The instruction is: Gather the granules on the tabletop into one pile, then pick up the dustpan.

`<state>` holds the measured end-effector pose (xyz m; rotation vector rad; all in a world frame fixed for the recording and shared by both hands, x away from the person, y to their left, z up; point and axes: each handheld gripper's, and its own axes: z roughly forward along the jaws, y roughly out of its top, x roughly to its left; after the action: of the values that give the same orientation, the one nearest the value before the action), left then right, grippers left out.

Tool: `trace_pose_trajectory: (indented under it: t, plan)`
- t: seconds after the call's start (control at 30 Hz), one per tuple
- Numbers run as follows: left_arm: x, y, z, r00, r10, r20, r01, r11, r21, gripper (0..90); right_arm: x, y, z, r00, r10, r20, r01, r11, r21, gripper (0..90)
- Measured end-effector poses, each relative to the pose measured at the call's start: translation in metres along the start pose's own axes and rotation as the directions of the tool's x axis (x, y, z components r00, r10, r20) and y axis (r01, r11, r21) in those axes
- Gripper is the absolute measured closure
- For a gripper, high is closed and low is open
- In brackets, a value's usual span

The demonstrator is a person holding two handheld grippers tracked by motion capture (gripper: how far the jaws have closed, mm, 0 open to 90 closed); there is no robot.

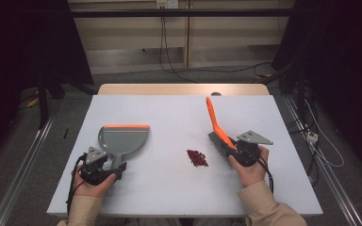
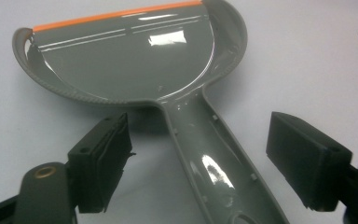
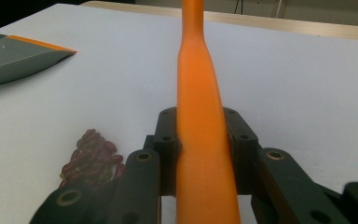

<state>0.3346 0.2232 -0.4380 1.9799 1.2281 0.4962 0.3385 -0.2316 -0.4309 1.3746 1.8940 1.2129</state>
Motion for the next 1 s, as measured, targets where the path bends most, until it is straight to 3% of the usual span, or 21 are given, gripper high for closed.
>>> trace_pose_trajectory:
  t: [0.23, 0.43, 0.6, 0.7, 0.93, 1.0]
  plan:
    - [0.004, 0.001, 0.004, 0.9993, -0.031, -0.022, 0.031, 0.9993, 0.022, 27.5, -0.001, 0.001, 0.000, 1.0000, -0.005, 0.002, 0.005, 1.000, 0.001, 71.1]
    - [0.006, 0.003, 0.012, 0.9960, -0.086, -0.024, 0.088, 0.9937, 0.069, 30.5, -0.002, 0.000, 0.001, 1.0000, -0.003, 0.007, 0.003, 1.000, 0.005, 71.1]
    - [0.009, 0.006, 0.015, 0.9947, -0.097, -0.033, 0.100, 0.9907, 0.093, 41.2, -0.002, 0.000, 0.001, 0.9999, -0.005, 0.011, 0.005, 1.000, 0.011, 71.1]
    - [0.010, 0.009, 0.020, 0.9953, -0.087, -0.042, 0.092, 0.9875, 0.128, 49.7, -0.003, 0.000, 0.000, 0.9999, -0.002, 0.012, 0.002, 1.000, 0.010, 71.1]
    - [0.013, 0.016, 0.024, 0.9957, -0.049, -0.078, 0.062, 0.9841, 0.167, 58.3, -0.004, 0.000, -0.001, 0.9999, 0.007, 0.010, -0.007, 1.000, 0.009, 71.0]
    - [0.015, 0.017, 0.025, 0.9963, -0.051, -0.070, 0.062, 0.9825, 0.176, 62.5, -0.004, 0.000, 0.000, 1.0000, 0.005, 0.009, -0.005, 1.000, 0.010, 71.1]
